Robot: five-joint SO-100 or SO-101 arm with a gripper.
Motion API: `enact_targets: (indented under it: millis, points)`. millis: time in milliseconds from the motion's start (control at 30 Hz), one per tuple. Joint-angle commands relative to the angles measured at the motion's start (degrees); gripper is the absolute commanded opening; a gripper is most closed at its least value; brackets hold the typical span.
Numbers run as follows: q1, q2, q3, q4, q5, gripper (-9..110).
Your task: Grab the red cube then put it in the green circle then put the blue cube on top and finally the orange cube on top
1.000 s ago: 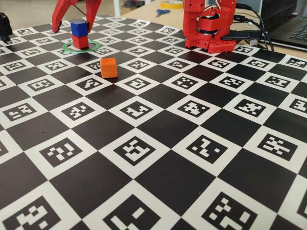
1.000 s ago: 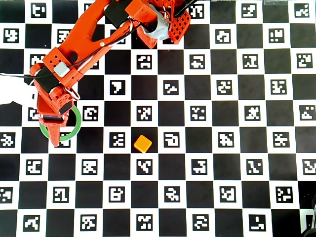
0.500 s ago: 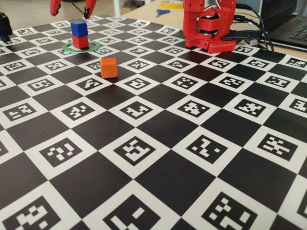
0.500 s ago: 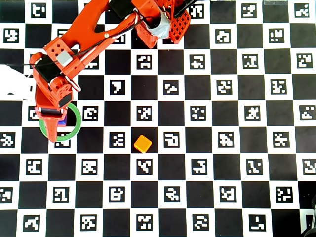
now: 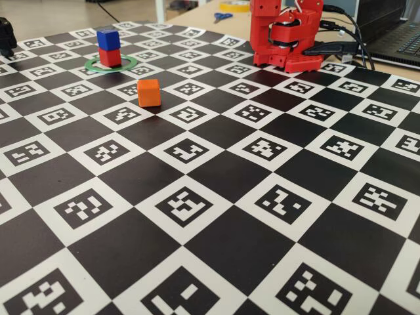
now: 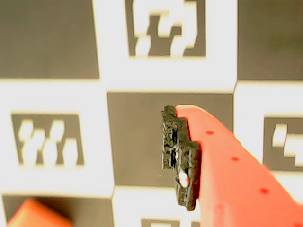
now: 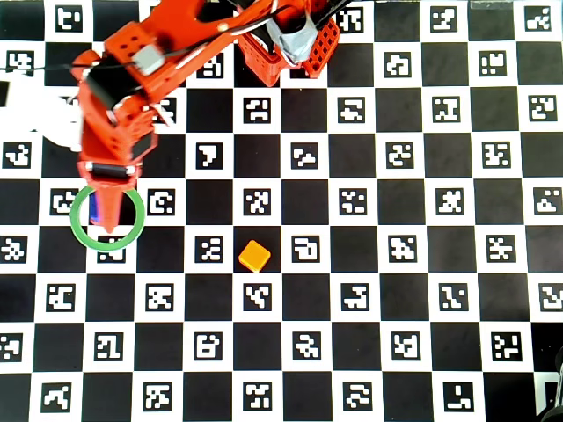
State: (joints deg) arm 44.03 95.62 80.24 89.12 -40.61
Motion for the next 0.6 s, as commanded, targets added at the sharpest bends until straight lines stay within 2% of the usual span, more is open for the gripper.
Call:
enact_targets:
  millis: [0,567]
  points:
    - [-3.78,7.73,-0.62,2.72,4.39,46]
    - [-22.59,12.66,4.22,8.35,32.96,42]
